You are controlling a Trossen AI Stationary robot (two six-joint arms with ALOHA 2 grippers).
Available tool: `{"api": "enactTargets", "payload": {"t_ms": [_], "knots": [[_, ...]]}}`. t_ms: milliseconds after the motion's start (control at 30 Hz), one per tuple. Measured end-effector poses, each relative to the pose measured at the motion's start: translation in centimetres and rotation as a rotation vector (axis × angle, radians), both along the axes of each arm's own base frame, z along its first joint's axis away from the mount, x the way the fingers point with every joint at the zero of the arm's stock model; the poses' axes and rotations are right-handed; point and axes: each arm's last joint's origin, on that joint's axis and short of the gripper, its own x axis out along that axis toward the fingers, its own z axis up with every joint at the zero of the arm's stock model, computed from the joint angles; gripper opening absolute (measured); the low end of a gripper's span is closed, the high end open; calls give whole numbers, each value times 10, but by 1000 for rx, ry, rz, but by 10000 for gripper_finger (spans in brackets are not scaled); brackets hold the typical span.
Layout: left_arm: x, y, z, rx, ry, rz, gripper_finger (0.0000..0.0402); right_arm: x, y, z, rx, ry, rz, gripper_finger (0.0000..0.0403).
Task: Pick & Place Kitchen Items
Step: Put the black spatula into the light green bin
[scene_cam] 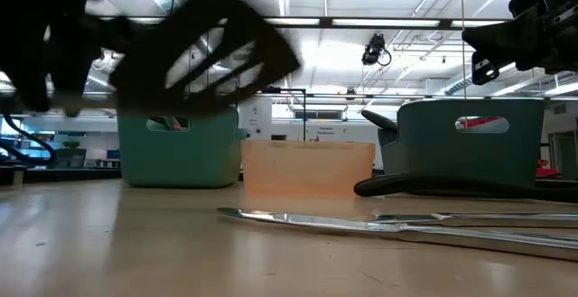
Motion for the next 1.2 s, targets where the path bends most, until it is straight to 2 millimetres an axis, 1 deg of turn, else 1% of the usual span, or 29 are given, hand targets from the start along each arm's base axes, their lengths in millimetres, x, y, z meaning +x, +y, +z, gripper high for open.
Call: {"api": "enactTargets", "payload": {"t_ms": [100, 200, 300, 367, 433, 533, 600, 667, 767, 900, 967, 1033, 1067, 1133, 1200], "knots": [[-6, 6, 28, -25, -133, -10, 74, 0, 0, 0, 0, 0, 1, 7], [-21, 19, 59, -72, -296, 5, 74, 0, 0, 0, 18, 2, 3, 7], [-42, 34, 77, -122, -436, 18, 74, 0, 0, 1, 24, -3, 3, 7], [-57, 45, 83, -170, -556, 4, 74, 0, 0, 1, 24, -5, 2, 7], [-75, 57, 84, -225, -670, -2, 74, 0, 0, 1, 23, -7, 2, 7], [-103, 76, 75, -321, -806, 55, 74, 0, 0, 1, 33, -7, 3, 7], [-120, 88, 62, -384, -850, 95, 74, 0, 0, 1, 40, -7, 4, 7], [-133, 97, 50, -438, -881, 144, 74, 0, 0, 1, 42, -7, 4, 7], [-147, 107, 35, -481, -911, 176, 74, 0, 0, 2, 41, -10, 4, 7], [-158, 114, 23, -511, -940, 184, 74, 0, 0, 2, 42, -12, 4, 7], [-159, 115, 25, -516, -972, 177, 74, 0, 0, 2, 46, -11, 4, 7], [-160, 116, 31, -499, -1009, 164, 74, 0, 0, 2, 49, -11, 4, 7], [-161, 117, 39, -482, -1035, 159, 74, 0, 0, 2, 49, -11, 4, 7], [-161, 119, 61, -395, -1106, 169, 74, 0, 0, 2, 51, -10, 5, 7], [-159, 122, 87, -228, -1157, 210, 74, 0, 0, 2, 57, -10, 5, 7]]}}
